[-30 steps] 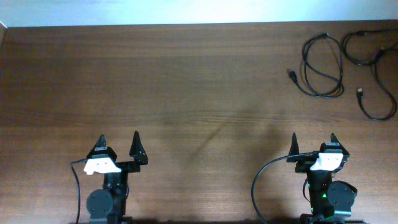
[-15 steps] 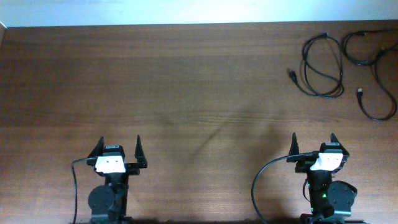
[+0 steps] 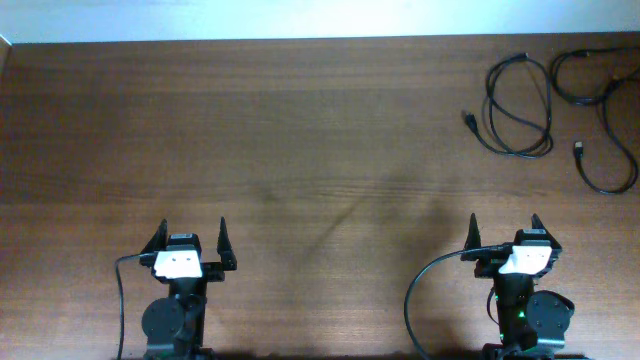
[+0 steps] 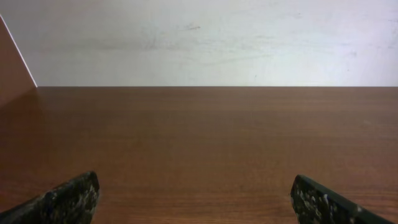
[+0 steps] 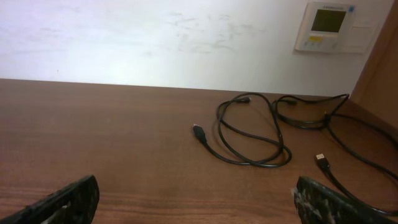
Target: Untangle cables
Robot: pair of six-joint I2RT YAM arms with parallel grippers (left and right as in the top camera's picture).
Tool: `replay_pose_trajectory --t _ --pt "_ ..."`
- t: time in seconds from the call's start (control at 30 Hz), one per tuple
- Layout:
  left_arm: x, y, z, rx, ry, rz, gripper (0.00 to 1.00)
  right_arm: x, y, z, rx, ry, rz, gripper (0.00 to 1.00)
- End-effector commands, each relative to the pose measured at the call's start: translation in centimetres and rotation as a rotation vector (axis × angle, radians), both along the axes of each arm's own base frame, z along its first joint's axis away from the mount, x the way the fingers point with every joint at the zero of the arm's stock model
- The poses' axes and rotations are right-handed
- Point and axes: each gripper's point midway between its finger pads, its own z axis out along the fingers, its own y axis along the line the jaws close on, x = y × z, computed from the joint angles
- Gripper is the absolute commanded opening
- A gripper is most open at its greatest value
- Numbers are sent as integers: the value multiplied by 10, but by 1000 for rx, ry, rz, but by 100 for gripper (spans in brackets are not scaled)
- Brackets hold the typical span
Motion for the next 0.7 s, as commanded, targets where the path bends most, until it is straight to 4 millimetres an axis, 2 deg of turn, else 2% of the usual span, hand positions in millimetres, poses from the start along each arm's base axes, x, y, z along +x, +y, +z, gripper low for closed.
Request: replay_pose_trajectory --t 0.0,0.47,0.57,0.67 --pt "0 -3 -1 15 4 -19 99 0 -3 -2 7 3 -14 100" --pt "0 -3 -1 15 4 -19 99 0 -3 -2 7 2 -14 99" --pt "0 -3 -1 15 4 -19 99 0 7 -2 7 2 27 99" --pt "0 -3 -1 15 4 -19 99 0 6 -2 7 2 22 100"
